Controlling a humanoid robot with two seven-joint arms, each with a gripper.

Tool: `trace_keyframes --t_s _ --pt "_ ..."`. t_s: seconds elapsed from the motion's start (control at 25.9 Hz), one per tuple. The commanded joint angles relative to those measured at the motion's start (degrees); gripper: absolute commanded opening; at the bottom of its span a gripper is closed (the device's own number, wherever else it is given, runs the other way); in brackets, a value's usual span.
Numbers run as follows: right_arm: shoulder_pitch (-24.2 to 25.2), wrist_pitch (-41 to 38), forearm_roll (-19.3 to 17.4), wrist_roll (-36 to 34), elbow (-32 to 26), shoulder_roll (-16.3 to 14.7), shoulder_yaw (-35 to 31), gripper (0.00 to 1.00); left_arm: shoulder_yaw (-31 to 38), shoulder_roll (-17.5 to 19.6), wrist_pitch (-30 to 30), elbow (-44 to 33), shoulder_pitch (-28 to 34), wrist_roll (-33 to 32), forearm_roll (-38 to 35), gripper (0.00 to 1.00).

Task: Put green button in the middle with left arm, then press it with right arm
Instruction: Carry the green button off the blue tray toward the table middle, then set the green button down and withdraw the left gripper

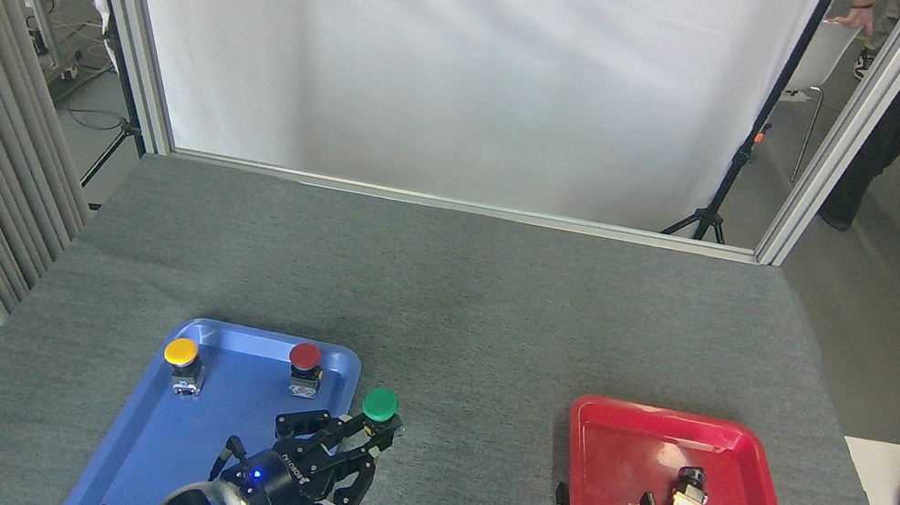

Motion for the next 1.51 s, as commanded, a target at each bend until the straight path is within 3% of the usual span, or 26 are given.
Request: trace_keyframes --t_s 0.0,0.15,0.31,0.77,0.85,0.93,1.0,1.12,1.24,1.47 --pt "-0.12 -0.25 -0.03 -0.05 -0.41 -0.3 -0.06 0.99 -3.79 -3.63 0.06 5.99 -4.44 -0.66 -0.33 0.0" --pt "0.23 -0.51 0.06 -0.32 -1.2 -0.3 -0.15 0.99 -5.46 -7.33 0.5 14.96 -7.52 -0.04 -1.21 0.0" --pt "0.23 0.02 0.15 -8.49 -0.76 1.45 0.47 0.99 -5.46 -8.47 2.34 16.28 -7.6 0.04 -2.0 0.0" --pt "0.76 0.19 -1.26 -3.22 0.2 0.58 0.21 0.99 -5.46 -8.91 3.13 19.53 -7.69 0.4 -1.91 0.03" --pt "0.76 0.46 -1.26 -3.04 0.03 1.1 0.21 0.99 -5.46 -9.0 3.13 19.53 -7.6 0.92 -1.91 0.16" --pt "0.67 1.25 -1.17 -1.99 -0.41 1.37 0.29 0.99 -5.55 -9.44 3.22 19.53 -7.34 1.89 -1.82 0.42" --pt "0.67 1.6 -1.17 -1.28 -0.24 1.19 0.29 0.99 -5.55 -9.35 3.22 19.53 -6.99 2.24 -1.82 0.55" --pt "0.14 0.9 -1.17 -1.72 0.55 1.45 1.35 0.96 -5.37 -9.0 3.13 18.12 -4.53 2.51 -1.38 1.0" --pt "-0.03 1.07 -0.99 -1.64 -1.29 1.54 2.32 0.94 -5.37 -8.73 3.22 13.29 -2.42 2.33 -1.56 1.0" --pt "-1.0 0.9 -0.99 -1.72 0.99 1.28 2.23 0.96 -4.84 -6.45 5.51 3.36 1.54 1.45 -1.12 1.0"
